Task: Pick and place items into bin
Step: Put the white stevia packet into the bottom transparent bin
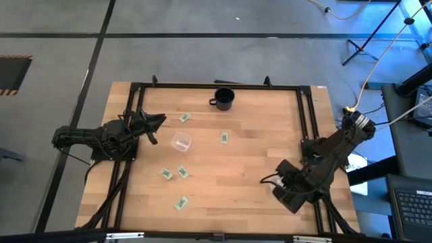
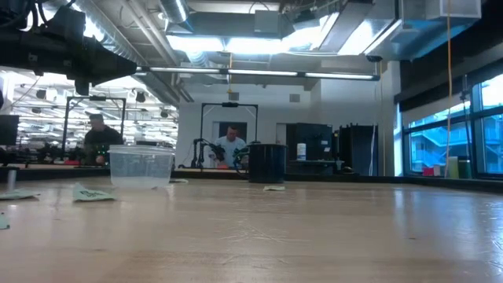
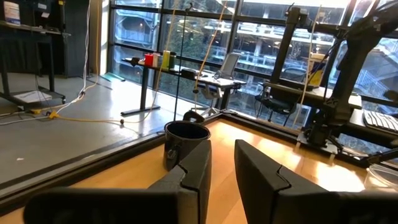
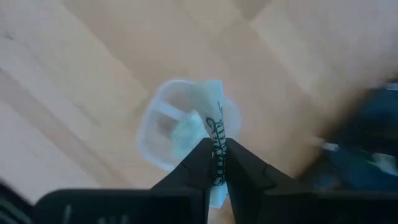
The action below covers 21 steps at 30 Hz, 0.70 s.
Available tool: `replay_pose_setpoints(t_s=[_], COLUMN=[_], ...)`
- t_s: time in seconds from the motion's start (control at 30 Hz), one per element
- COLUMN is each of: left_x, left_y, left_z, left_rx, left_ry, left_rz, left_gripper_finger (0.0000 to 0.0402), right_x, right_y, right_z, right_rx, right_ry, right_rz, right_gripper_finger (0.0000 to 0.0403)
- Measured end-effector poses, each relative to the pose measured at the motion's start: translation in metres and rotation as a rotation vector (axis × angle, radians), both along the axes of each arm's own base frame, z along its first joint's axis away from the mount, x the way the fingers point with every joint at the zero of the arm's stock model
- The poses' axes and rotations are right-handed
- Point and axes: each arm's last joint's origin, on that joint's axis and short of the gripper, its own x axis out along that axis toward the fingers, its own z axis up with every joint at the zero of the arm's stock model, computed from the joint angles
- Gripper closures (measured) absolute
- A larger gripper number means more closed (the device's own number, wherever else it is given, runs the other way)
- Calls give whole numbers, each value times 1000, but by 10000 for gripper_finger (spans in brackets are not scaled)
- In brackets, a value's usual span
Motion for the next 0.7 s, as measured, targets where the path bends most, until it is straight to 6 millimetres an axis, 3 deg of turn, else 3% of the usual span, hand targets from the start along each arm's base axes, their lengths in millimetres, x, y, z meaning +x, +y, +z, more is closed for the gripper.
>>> replay_pose_setpoints(t_s=[0.47,0.7], left_x=[0,0], left_y=[0,0], left_z=[0,0], left_rx=[0,0], left_ry=[0,0], left_rz=[0,0], left_gripper_finger=[335,338], right_x=[-4,-8], right_y=[-2,-6], right_z=[-72,-86], right_rx=[101,110], right_ry=[-6,11], right_rz=[14,15], right_gripper_finger=[357,357])
